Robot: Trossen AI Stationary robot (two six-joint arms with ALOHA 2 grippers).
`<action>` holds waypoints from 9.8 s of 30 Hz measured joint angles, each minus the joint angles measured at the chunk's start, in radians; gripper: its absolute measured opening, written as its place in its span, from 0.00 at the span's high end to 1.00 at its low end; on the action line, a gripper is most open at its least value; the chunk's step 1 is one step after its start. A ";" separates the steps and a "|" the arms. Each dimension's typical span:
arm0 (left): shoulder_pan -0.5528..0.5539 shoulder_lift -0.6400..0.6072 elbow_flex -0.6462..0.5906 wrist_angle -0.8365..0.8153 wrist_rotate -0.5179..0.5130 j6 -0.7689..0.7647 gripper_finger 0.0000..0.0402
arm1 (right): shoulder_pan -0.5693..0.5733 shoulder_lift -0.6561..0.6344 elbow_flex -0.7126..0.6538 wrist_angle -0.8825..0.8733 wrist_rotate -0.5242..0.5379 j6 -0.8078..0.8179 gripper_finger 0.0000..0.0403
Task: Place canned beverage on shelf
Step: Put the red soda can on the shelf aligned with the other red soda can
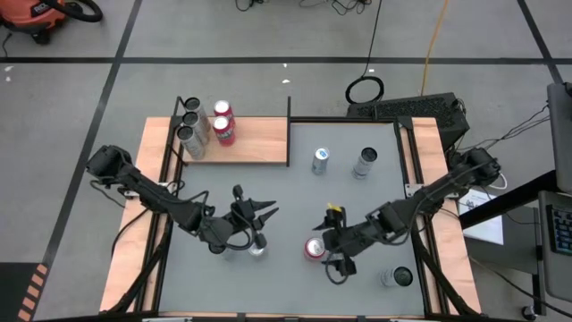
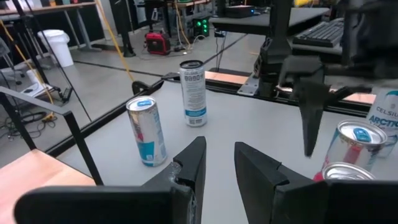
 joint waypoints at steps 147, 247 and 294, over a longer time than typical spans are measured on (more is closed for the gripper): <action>0.037 0.271 0.000 0.470 0.095 0.253 0.21 | -0.224 0.000 0.085 0.333 -0.044 -0.437 0.42; 0.056 0.159 0.013 0.765 0.212 0.472 0.15 | -0.186 0.000 -0.231 0.857 0.144 -0.356 0.42; -0.005 0.161 0.098 0.481 0.017 0.384 0.25 | -0.182 -0.003 -0.228 0.707 0.149 -0.332 0.25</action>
